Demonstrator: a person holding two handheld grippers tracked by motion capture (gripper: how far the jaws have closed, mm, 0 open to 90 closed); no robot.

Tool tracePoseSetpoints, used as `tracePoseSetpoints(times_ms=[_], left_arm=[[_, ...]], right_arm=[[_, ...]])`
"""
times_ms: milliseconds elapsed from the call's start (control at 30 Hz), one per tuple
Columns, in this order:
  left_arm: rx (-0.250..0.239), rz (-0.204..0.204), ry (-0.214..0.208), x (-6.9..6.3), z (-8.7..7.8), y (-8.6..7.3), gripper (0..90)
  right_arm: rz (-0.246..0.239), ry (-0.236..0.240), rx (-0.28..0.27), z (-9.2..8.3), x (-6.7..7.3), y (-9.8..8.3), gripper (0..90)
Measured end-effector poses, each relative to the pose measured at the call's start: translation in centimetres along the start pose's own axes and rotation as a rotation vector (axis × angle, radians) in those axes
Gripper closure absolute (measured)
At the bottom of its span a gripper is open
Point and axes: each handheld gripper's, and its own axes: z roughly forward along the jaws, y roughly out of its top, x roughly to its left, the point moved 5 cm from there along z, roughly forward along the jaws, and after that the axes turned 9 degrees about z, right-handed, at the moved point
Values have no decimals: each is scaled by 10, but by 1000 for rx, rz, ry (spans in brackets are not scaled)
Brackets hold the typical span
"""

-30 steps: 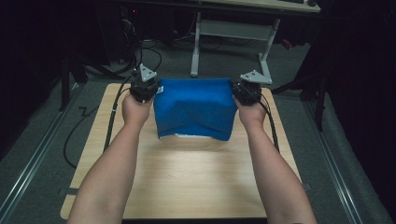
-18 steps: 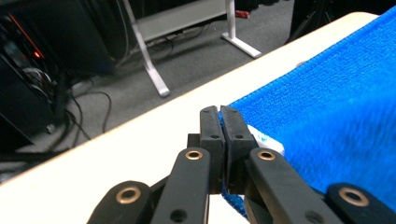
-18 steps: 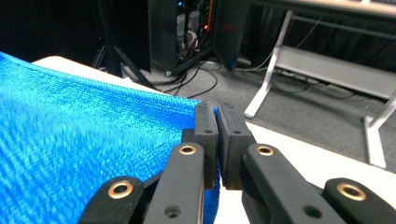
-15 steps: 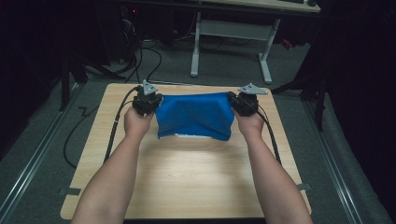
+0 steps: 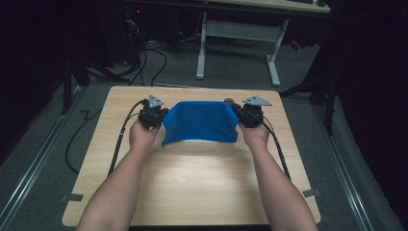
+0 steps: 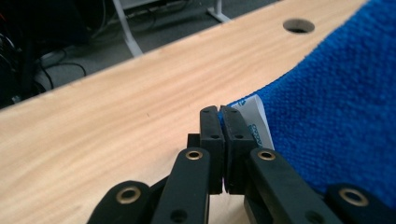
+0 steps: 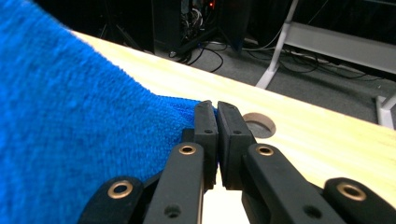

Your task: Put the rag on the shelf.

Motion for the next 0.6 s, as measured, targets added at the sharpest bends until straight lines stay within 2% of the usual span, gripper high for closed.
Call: tracePoseSetpoints(times_ms=[67, 367, 600], left_arm=[[-3, 7, 2, -3, 0, -4, 889], [6, -12, -10, -6, 0, -17, 889], [22, -10, -35, -11, 1, -25, 889]], right_arm=[[3, 3, 8, 1, 0, -4, 878], [-15, 3, 35, 4, 4, -15, 877], [-1, 4, 42, 6, 4, -24, 877]])
